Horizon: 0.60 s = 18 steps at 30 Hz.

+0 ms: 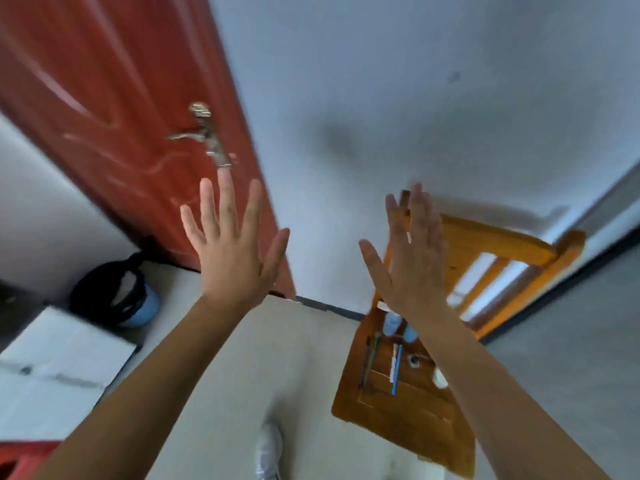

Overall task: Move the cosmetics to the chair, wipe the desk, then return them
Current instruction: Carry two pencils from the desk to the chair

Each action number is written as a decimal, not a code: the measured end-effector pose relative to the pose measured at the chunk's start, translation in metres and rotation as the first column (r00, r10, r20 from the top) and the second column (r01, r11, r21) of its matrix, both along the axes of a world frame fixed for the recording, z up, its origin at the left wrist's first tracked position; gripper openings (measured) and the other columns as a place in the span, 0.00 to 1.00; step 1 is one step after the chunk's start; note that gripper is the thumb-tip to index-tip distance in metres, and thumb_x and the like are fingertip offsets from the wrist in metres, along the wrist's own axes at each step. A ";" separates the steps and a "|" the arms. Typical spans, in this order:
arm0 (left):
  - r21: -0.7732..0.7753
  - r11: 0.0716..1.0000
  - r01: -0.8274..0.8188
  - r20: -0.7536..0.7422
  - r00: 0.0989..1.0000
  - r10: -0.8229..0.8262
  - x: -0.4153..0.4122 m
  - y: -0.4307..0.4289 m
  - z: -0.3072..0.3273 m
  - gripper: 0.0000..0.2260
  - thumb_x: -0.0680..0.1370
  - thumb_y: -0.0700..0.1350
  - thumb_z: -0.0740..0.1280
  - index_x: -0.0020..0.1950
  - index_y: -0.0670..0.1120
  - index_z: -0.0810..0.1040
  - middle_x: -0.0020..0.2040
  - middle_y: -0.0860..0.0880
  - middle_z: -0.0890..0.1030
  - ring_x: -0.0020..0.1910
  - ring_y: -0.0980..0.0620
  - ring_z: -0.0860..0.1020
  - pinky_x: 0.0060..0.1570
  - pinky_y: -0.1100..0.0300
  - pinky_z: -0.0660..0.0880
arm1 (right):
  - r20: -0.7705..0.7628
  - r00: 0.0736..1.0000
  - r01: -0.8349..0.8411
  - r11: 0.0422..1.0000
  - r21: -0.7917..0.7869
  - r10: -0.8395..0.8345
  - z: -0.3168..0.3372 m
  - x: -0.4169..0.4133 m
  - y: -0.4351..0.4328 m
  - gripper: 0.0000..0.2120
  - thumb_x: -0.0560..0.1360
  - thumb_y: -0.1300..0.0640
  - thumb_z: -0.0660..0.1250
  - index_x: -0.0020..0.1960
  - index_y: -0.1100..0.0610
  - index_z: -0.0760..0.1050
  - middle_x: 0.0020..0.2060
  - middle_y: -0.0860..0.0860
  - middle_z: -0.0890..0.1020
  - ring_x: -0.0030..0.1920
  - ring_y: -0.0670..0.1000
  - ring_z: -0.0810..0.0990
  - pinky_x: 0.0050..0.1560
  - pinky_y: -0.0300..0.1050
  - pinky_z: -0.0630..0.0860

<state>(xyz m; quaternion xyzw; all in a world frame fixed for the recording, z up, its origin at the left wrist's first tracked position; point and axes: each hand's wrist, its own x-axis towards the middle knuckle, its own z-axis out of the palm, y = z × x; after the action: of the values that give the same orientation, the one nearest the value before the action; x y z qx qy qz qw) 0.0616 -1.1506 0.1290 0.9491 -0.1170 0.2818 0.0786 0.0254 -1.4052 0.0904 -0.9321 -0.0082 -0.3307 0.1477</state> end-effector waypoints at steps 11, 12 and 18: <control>0.009 0.700 -0.714 0.110 0.697 0.709 -0.254 0.305 0.076 0.31 0.81 0.64 0.50 0.81 0.52 0.54 0.82 0.43 0.48 0.80 0.40 0.44 0.73 0.31 0.43 | 0.092 0.671 -0.729 0.678 -0.099 0.735 0.092 -0.032 0.329 0.34 0.81 0.36 0.59 0.81 0.51 0.57 0.81 0.60 0.51 0.80 0.63 0.54 0.77 0.64 0.56; -0.008 0.649 -0.761 0.116 0.644 0.757 -0.280 0.329 0.080 0.31 0.81 0.64 0.51 0.81 0.52 0.53 0.82 0.43 0.48 0.80 0.40 0.44 0.73 0.31 0.43 | 0.091 0.623 -0.770 0.630 -0.103 0.777 0.096 -0.043 0.365 0.35 0.81 0.36 0.59 0.82 0.51 0.56 0.81 0.60 0.51 0.80 0.63 0.54 0.77 0.64 0.56; -0.050 0.403 -0.914 0.015 0.403 0.915 -0.420 0.462 0.073 0.32 0.80 0.65 0.50 0.81 0.51 0.55 0.82 0.44 0.46 0.81 0.41 0.45 0.73 0.31 0.45 | 0.023 0.396 -0.911 0.396 -0.119 0.918 0.097 -0.119 0.565 0.37 0.81 0.36 0.58 0.82 0.53 0.52 0.82 0.60 0.48 0.81 0.62 0.51 0.77 0.65 0.56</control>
<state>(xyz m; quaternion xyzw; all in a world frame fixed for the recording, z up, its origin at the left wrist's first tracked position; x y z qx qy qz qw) -0.3583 -0.6885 0.2019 0.8517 0.4232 0.3000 -0.0744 -0.0939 -0.8406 0.1878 -0.7656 -0.5382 -0.2341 0.2634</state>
